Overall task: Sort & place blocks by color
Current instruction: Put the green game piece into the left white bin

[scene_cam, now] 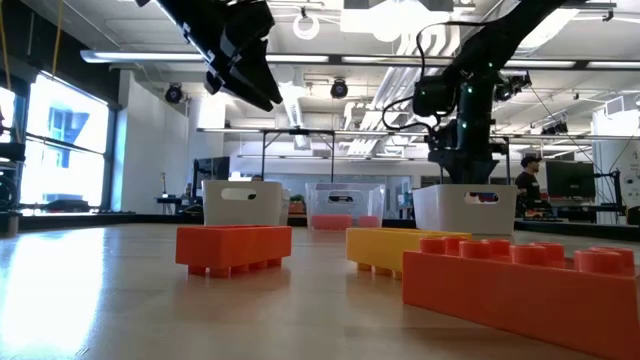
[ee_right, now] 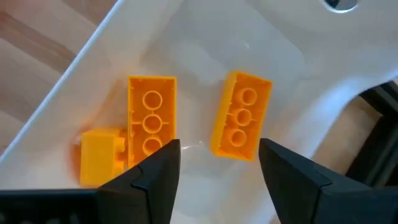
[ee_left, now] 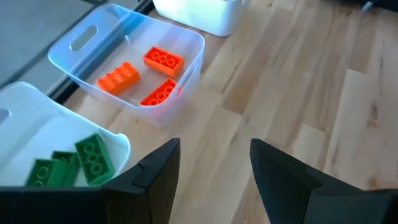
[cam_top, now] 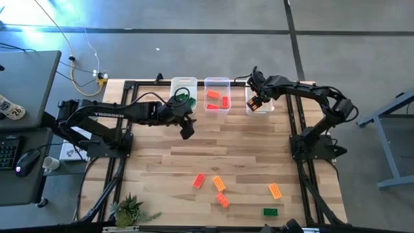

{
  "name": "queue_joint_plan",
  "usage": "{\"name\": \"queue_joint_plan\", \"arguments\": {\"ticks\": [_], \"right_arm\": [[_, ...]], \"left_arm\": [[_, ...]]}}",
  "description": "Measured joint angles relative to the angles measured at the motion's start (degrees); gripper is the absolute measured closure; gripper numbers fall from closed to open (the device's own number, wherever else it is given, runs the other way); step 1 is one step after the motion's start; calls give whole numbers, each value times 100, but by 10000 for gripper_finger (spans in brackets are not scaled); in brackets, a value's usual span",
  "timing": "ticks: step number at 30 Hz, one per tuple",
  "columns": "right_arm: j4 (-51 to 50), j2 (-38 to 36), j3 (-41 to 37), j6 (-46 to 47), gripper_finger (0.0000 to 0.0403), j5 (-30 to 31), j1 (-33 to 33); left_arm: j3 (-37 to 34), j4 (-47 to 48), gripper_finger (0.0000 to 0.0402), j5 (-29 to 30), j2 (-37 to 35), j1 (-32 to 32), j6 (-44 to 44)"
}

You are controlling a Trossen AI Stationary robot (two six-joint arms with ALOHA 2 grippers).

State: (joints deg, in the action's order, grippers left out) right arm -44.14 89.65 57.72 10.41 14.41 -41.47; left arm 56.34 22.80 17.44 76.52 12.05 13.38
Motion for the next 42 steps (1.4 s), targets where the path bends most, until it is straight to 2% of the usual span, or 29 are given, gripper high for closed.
{"name": "queue_joint_plan", "arguments": {"ticks": [8, 13, 18, 27, 34, 42], "right_arm": [[-1066, -4, 811, 628, 197, -26, 221], [-1539, -4, 1064, 973, 197, -586, 663], [-2048, -4, 1134, 1655, 196, -931, 1246], [-2648, -4, 1136, 2494, 196, -1476, 2570], [-2890, -4, 1087, 3256, 196, -2085, 3806], [-2759, -4, 1085, 4047, 197, -2509, 5347]], "left_arm": [[0, -202, 218, 163, 14, 256, -843], [0, -317, 218, 126, 12, 427, -720], [0, -309, 218, -253, 12, 543, -862], [0, -294, 218, -827, 12, 522, -845], [0, -238, 218, -865, 12, 331, -539], [0, -102, 218, -863, 12, 101, -149]]}}
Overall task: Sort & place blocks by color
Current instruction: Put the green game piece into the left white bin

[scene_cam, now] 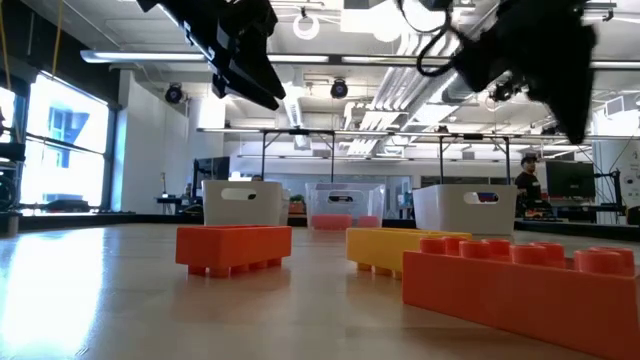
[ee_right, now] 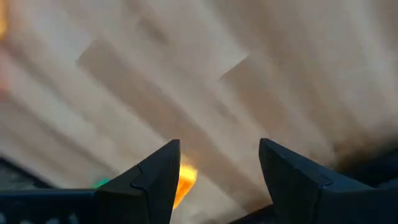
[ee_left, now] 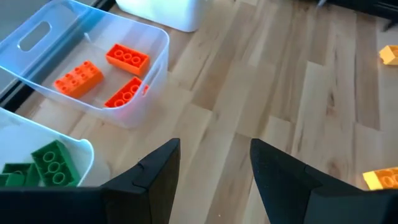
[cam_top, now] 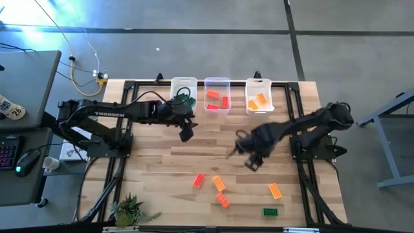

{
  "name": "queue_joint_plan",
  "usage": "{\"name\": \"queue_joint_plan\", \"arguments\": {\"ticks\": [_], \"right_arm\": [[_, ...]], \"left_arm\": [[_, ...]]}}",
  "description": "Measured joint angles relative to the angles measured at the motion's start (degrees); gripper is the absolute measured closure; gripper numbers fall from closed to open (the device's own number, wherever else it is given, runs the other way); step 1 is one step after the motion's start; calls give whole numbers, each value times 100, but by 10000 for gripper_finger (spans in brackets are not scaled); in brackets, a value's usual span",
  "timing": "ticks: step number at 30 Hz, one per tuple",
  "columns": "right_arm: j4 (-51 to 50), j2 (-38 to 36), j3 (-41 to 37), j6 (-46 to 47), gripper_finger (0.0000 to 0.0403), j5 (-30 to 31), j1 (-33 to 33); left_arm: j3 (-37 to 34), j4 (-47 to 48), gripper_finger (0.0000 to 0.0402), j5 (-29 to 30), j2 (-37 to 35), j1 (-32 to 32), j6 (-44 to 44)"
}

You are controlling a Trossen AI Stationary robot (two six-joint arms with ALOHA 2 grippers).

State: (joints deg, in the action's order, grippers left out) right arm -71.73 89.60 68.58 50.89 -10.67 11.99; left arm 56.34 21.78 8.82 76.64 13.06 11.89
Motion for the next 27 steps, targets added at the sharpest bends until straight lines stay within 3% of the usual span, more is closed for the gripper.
{"name": "queue_joint_plan", "arguments": {"ticks": [10, 24, 27], "right_arm": [[509, 0, -4, 847, 182, 32, 1737], [1454, 39, -7, 1268, 171, 1165, 3512], [1526, 182, -7, 1354, 171, 1141, 3721]], "left_arm": [[0, 0, 218, 2, 0, -86, 241], [0, -15, 218, 13, 0, -86, 467], [0, -15, 218, 22, 0, -83, 465]]}}
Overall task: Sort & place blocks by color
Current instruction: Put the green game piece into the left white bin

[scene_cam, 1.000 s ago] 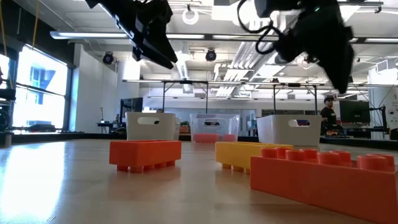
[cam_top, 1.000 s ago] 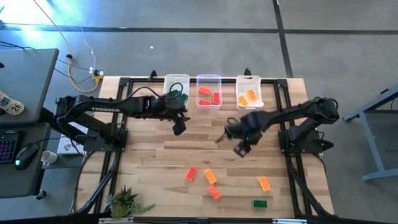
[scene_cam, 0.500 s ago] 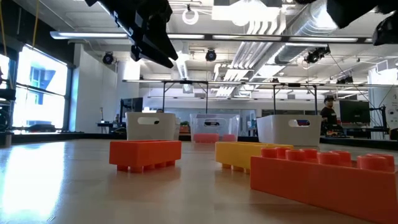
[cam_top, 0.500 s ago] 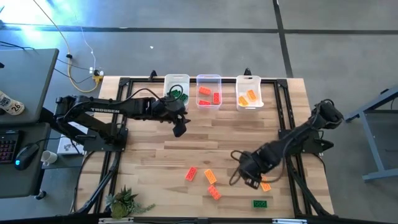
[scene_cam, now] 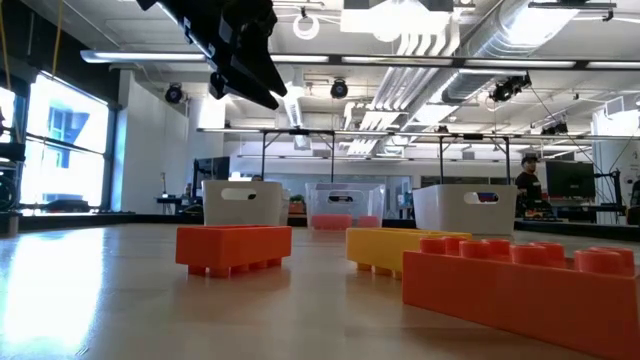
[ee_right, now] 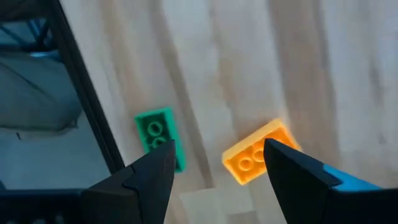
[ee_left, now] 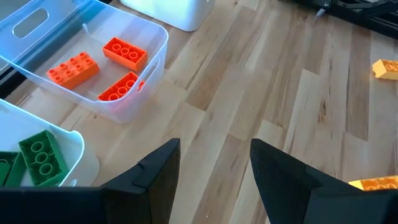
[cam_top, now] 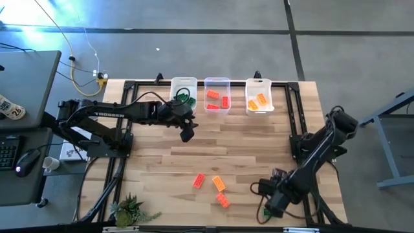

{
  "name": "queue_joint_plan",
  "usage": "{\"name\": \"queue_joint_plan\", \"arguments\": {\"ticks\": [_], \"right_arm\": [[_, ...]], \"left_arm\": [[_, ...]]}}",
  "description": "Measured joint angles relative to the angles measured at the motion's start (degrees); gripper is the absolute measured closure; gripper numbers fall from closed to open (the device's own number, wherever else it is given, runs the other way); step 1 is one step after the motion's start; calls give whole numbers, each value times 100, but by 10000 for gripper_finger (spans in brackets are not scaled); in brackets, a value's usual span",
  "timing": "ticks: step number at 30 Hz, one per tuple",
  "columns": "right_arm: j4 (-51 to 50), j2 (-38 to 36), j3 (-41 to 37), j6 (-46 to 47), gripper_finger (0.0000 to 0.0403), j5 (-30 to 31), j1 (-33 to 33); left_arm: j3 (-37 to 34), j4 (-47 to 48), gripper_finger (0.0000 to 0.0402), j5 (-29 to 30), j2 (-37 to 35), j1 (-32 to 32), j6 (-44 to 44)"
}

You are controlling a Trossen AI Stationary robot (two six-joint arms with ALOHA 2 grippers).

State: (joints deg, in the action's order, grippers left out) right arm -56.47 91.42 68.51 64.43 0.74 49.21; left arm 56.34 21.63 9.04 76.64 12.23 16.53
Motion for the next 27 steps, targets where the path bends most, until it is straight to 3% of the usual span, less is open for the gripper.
{"name": "queue_joint_plan", "arguments": {"ticks": [17, 27], "right_arm": [[1198, 1112, 0, -270, 171, -815, 528], [1247, 1342, 0, 86, 171, -673, 637]], "left_arm": [[0, -7, 218, 15, 0, 0, -15], [0, -7, 218, 19, 0, 0, -15]]}}
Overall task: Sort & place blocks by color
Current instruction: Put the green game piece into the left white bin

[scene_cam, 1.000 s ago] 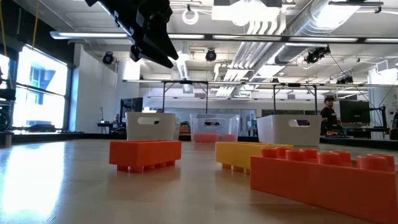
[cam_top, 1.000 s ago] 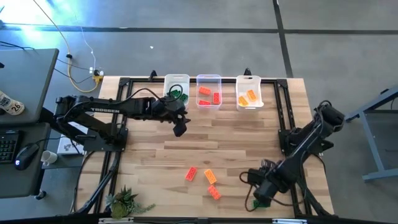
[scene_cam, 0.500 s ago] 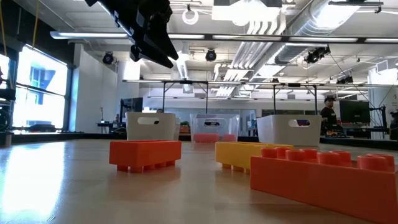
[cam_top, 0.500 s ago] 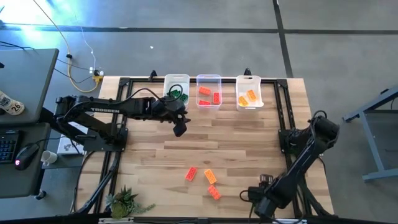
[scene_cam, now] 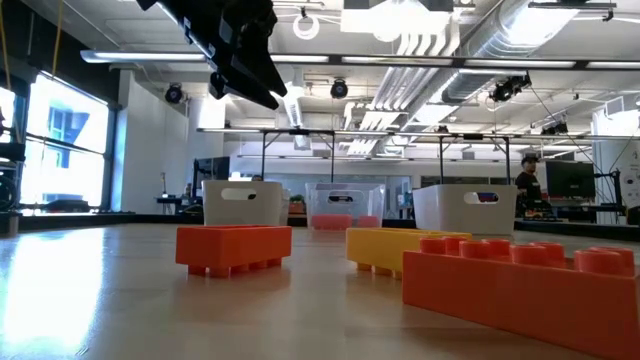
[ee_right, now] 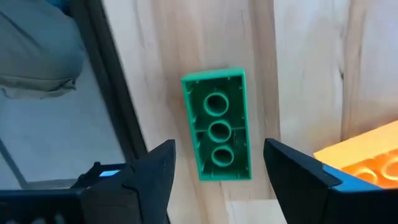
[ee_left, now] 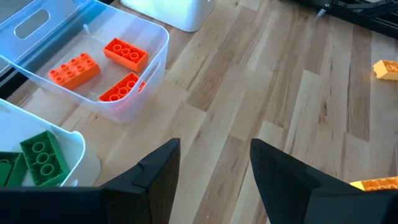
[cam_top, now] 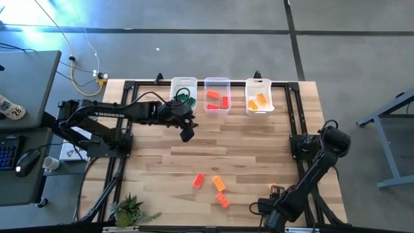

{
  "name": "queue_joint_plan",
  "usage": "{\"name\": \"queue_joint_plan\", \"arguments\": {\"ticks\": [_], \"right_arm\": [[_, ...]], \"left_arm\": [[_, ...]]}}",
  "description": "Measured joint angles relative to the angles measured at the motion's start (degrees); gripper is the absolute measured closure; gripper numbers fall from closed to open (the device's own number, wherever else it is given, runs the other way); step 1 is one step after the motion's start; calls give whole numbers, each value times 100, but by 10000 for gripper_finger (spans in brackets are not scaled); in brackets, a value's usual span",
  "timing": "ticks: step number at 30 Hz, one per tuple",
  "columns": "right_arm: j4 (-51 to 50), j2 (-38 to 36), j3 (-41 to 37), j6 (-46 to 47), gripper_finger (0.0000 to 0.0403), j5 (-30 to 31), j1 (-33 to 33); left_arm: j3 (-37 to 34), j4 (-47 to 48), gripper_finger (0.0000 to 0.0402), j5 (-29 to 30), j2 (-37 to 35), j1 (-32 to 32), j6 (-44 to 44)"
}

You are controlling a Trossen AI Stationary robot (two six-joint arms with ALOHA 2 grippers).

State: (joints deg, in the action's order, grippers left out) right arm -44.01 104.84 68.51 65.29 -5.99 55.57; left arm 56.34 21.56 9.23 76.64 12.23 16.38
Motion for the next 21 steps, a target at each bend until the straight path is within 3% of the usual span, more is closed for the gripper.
{"name": "queue_joint_plan", "arguments": {"ticks": [10, 13, 17, 21], "right_arm": [[32, 537, 28, 227, 178, -330, -10], [-2, 546, 24, 397, 212, -319, -15], [3, 537, 18, 434, 295, -348, -60], [-9, 542, 21, 375, 299, -453, -236]], "left_arm": [[0, 0, 218, 7, 0, 0, 6], [0, 0, 218, 5, 0, 0, 25], [0, 0, 218, 0, 0, 0, 451], [0, -10, 218, -4, 0, 5, 1348]]}}
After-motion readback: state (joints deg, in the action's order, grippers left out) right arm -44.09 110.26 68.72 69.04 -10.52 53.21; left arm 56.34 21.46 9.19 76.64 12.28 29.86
